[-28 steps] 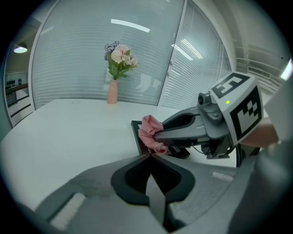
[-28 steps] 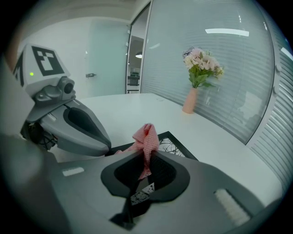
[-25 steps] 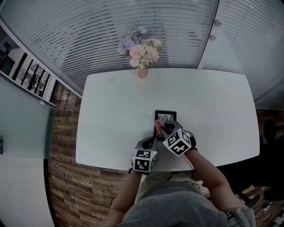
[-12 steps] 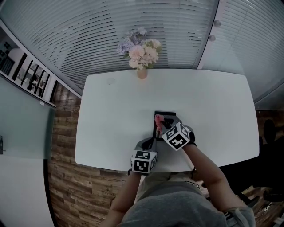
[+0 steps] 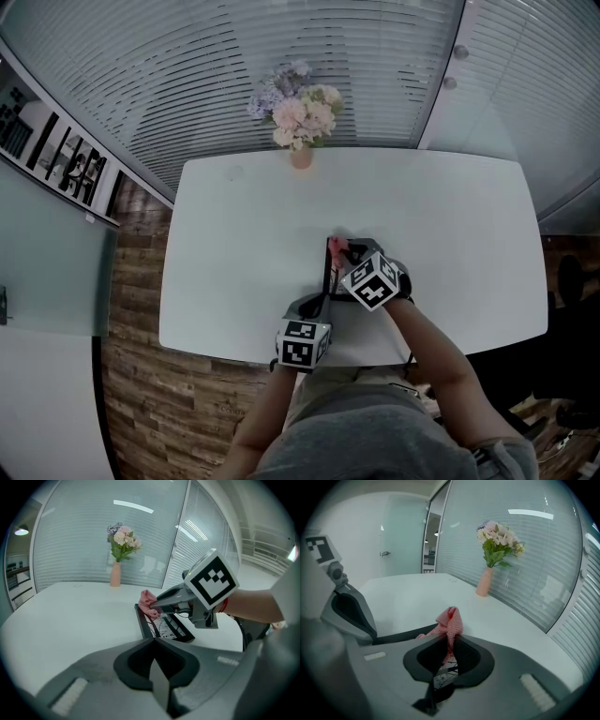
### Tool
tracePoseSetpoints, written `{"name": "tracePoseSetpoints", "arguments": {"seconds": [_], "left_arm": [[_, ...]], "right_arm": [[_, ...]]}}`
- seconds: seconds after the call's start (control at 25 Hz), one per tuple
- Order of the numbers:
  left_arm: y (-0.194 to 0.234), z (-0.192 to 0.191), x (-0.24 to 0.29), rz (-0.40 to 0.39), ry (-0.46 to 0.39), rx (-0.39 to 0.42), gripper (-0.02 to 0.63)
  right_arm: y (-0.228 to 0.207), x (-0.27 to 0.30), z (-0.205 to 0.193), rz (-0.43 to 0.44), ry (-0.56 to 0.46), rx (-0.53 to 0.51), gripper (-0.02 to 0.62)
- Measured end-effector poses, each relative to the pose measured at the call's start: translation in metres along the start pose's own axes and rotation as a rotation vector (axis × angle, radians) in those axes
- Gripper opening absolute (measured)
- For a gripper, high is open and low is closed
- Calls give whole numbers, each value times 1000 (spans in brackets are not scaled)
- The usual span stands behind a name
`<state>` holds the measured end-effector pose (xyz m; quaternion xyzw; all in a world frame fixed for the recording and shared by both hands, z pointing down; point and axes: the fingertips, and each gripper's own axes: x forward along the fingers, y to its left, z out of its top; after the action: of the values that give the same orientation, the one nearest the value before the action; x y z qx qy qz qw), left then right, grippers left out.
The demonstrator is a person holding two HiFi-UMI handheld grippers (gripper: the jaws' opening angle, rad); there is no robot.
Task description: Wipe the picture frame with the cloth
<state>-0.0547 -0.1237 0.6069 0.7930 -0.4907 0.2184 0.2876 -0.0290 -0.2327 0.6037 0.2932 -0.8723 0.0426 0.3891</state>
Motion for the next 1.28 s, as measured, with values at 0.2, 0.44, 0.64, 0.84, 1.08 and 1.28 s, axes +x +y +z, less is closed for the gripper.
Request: {"name": "tracePoseSetpoints", "arguments": {"seconds": [0.2, 0.44, 0.64, 0.84, 1.08, 1.28], "left_arm": [[1, 0, -1, 3, 0, -9, 5], [1, 0, 1, 7, 0, -15, 5], [1, 0, 0, 12, -2, -25, 5], [2, 0, 1, 13, -2, -24, 5], [1, 1, 0, 12, -2, -22, 3], [0, 0, 0, 17, -3, -18, 5]], "right_arm": [[0, 1, 1, -3, -1, 0, 40], [-2, -1, 2, -4, -5, 12, 41], [0, -14, 9, -19, -41, 16, 40], [4, -29, 12, -18, -69, 32, 41], [13, -52, 17, -18, -111, 50, 41], [25, -72, 16, -5, -138, 57, 41]]}}
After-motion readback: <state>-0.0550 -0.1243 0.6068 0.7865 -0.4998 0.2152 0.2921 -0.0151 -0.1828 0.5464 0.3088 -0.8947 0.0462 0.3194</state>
